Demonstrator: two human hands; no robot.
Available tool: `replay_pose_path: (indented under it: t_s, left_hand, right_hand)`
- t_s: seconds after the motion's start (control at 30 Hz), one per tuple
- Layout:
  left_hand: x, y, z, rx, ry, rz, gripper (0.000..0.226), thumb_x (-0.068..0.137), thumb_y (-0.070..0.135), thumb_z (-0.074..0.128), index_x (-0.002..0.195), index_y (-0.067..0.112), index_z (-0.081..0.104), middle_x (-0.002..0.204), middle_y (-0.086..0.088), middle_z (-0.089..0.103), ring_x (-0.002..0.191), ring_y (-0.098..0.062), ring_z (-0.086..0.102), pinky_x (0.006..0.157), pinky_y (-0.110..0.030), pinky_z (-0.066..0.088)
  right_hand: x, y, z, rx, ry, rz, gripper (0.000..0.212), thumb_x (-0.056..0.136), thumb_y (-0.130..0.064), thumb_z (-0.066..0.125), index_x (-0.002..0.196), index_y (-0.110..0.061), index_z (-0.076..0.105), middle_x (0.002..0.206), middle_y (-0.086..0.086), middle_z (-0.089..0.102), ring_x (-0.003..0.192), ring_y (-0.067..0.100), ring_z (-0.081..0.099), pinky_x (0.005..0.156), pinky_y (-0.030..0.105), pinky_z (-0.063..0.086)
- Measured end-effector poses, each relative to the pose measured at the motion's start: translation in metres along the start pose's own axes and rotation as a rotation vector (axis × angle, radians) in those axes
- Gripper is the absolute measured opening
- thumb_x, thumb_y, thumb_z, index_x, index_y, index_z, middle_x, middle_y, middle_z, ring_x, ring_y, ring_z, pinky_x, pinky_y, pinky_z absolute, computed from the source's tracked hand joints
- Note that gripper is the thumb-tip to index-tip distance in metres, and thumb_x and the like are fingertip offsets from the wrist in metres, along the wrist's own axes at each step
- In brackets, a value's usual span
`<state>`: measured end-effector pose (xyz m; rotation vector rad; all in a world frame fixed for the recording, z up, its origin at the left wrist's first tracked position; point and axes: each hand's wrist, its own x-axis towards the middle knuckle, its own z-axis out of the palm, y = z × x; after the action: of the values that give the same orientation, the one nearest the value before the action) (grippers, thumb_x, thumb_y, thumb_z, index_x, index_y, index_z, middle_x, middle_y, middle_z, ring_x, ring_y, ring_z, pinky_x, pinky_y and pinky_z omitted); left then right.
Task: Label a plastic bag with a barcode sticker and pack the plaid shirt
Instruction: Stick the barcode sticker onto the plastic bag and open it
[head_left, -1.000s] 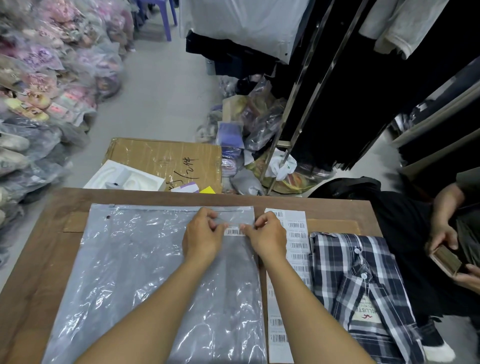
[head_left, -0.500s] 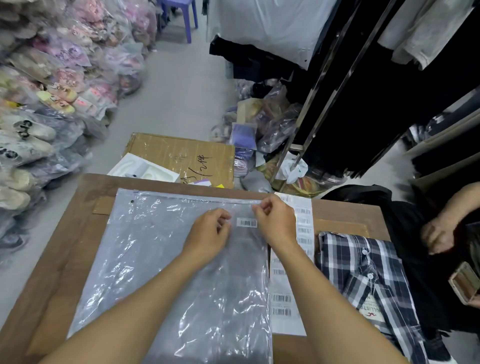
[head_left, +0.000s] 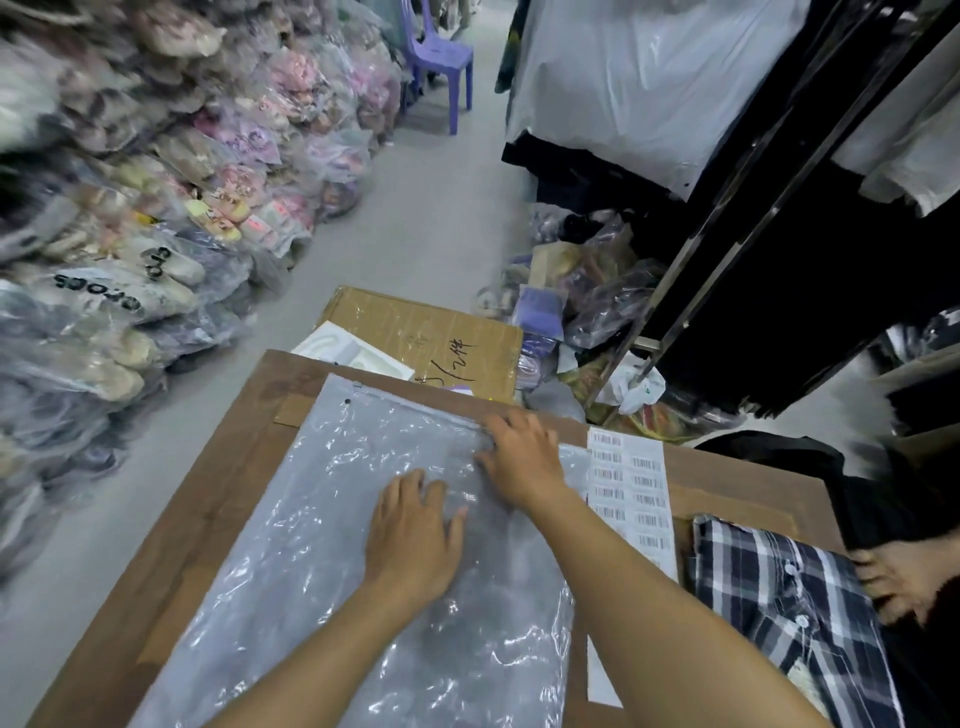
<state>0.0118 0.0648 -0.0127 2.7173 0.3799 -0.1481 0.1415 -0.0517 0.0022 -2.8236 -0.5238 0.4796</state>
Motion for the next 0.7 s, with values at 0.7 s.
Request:
replay_pose_path:
  t_s: [0.7]
  left_hand:
    - [0.063, 0.033, -0.030, -0.021, -0.209, 0.002, 0.056, 0.086, 0.068, 0.043, 0.109, 0.018, 0.050, 0.113, -0.008, 0.058, 0.110, -0.033, 0.056, 0.088, -0.043, 0.049]
  right_hand:
    - [-0.069, 0.001, 0.022, 0.683, -0.292, 0.176, 0.031, 0.074, -0.027, 0.076, 0.101, -0.015, 0.066, 0.095, 0.004, 0.072, 0.084, 0.021, 0.070, 0.070, 0.040, 0.062]
